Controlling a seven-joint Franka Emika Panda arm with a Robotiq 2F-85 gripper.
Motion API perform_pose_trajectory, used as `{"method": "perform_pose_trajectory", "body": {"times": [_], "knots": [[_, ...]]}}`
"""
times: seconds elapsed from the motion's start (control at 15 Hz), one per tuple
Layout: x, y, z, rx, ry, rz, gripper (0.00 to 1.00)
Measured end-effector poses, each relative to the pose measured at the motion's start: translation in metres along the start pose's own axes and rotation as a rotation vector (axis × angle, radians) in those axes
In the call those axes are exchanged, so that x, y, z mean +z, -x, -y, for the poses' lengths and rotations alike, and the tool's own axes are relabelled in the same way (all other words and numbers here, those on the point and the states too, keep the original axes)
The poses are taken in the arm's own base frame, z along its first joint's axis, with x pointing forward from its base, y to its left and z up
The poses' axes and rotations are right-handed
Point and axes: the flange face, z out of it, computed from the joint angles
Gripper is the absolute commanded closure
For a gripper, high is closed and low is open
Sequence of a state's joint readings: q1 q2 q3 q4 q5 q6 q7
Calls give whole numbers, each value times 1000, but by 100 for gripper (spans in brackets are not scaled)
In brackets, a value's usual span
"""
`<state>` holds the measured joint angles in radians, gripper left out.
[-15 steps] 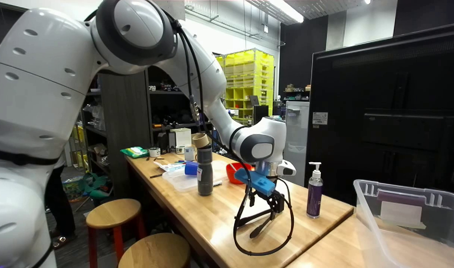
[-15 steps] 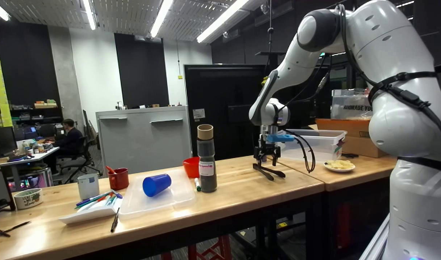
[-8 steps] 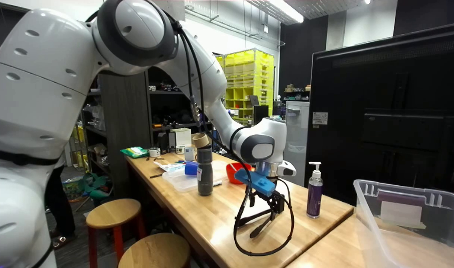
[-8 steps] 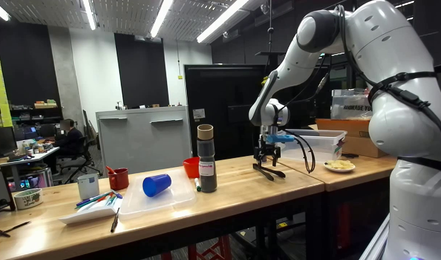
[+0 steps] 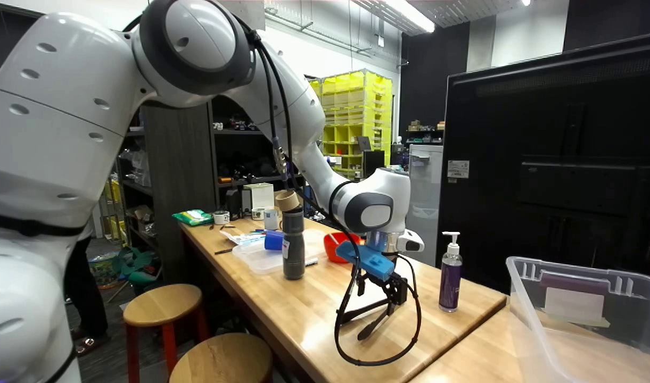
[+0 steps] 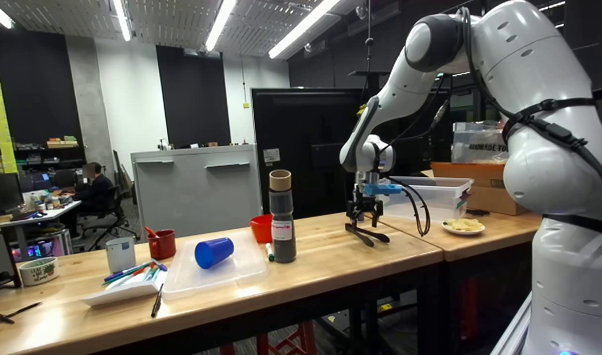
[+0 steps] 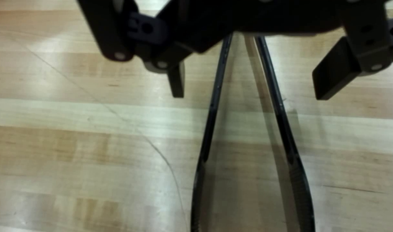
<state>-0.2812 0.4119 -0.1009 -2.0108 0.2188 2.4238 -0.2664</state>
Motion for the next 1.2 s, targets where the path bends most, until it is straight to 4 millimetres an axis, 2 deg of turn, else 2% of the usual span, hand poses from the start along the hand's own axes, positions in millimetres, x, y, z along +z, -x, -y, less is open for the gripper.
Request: {"method": "perform_pose_trajectory", "body": {"times": [0.27, 0.6, 1.2], "knots": [[1, 0, 0, 2, 1, 0, 0], [14, -1, -3, 12, 10, -9, 0], [24, -8, -22, 20, 15, -15, 0]]}}
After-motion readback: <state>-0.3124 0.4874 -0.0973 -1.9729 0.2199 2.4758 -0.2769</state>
